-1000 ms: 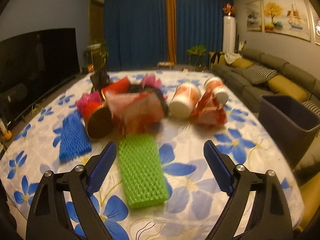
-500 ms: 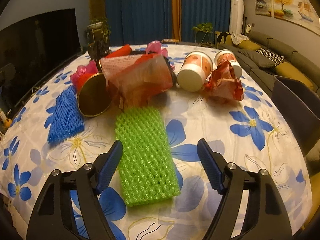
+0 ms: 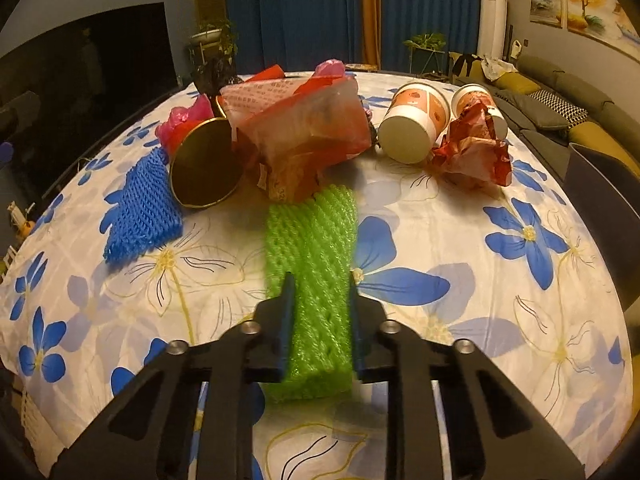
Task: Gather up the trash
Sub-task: 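Grasp the green foam net with the right gripper, then lift the green foam net with the right gripper while the left gripper grasps the red-white plastic bag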
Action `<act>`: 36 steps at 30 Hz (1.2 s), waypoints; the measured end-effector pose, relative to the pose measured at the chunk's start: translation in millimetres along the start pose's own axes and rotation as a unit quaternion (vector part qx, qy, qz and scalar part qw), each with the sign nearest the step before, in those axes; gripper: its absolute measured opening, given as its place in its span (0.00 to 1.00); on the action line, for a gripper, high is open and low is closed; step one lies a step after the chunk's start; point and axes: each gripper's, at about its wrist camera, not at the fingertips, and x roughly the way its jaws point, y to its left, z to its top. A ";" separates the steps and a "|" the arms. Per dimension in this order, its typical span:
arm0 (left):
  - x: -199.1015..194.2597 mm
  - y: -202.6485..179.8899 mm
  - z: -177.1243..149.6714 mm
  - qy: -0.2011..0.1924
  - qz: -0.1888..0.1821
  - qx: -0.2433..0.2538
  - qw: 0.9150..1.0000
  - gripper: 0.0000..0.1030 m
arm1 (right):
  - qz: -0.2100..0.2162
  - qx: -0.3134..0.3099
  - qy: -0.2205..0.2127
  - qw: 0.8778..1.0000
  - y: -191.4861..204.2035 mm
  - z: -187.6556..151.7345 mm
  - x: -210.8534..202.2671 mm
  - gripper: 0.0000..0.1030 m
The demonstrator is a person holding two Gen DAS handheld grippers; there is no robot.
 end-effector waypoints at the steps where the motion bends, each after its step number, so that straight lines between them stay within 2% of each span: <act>1: 0.5 -1.6 -0.1 0.001 -0.003 0.001 1.000 0.80 | 0.000 0.001 -0.003 1.000 -0.4 0.4 -1.6 0.17; 10: 15.4 -34.6 -1.8 0.018 -0.056 0.013 0.998 0.77 | -0.007 0.014 -0.068 0.998 -17.7 3.0 -40.0 0.16; 17: 49.8 -75.6 -6.4 0.058 -0.113 0.015 0.992 0.64 | -0.020 0.033 -0.112 0.993 -38.8 2.4 -67.1 0.16; 21: 67.8 -93.5 -9.9 0.074 -0.121 0.025 0.990 0.59 | -0.024 0.037 -0.120 0.992 -48.2 0.7 -74.1 0.16; 25: 83.8 -103.8 -13.8 0.096 -0.125 0.029 0.987 0.48 | -0.025 0.041 -0.122 0.991 -53.5 0.3 -76.1 0.16; 29: 95.6 -107.4 -15.3 0.113 -0.134 0.023 0.984 0.31 | -0.023 0.044 -0.123 0.991 -57.8 0.4 -77.8 0.16; 35: 98.2 -107.9 -16.4 0.114 -0.143 0.023 0.983 0.07 | -0.013 0.051 -0.129 0.990 -61.3 -1.4 -81.4 0.16; 36: 96.1 -107.4 -16.2 0.113 -0.145 0.022 0.983 0.06 | -0.012 0.051 -0.130 0.990 -61.6 -1.6 -82.3 0.16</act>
